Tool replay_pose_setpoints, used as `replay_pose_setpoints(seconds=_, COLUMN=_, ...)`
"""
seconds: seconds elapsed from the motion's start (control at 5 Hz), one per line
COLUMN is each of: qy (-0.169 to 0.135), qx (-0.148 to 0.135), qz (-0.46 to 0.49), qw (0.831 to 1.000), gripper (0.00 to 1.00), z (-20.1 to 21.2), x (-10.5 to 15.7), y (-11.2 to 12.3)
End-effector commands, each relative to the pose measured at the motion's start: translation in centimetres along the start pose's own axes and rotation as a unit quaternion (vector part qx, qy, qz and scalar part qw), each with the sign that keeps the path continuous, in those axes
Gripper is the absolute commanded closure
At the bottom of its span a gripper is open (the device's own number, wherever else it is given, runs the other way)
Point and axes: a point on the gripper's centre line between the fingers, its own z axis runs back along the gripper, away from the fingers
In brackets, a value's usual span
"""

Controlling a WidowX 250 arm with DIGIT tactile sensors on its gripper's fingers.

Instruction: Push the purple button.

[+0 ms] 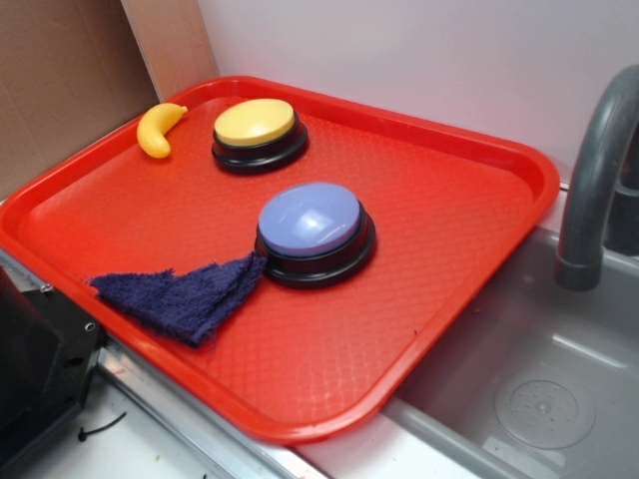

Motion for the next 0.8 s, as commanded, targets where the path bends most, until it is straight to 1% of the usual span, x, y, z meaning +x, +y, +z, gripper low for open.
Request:
replay_pose_setpoints(seconds=0.0, qy=0.0, qx=0.0, qz=0.0, qw=1.0, gripper=0.0, z=0.0, x=0.0, y=0.0)
replay_pose_setpoints(seconds=0.2, qy=0.012, qx=0.018, qz=-0.116, qw=0.993, gripper=0.0, z=-4.3, x=4.5, y=-3.6)
replay_pose_setpoints(seconds=0.4, qy=0.006, qx=0.019, qz=-0.144, qw=0.989, gripper=0.0, z=-6.3, x=7.5, y=-4.2)
replay_pose_setpoints(seconds=0.6, qy=0.0, qx=0.011, qz=-0.172, qw=0.985, gripper=0.0, z=-9.8, x=9.1, y=-4.4)
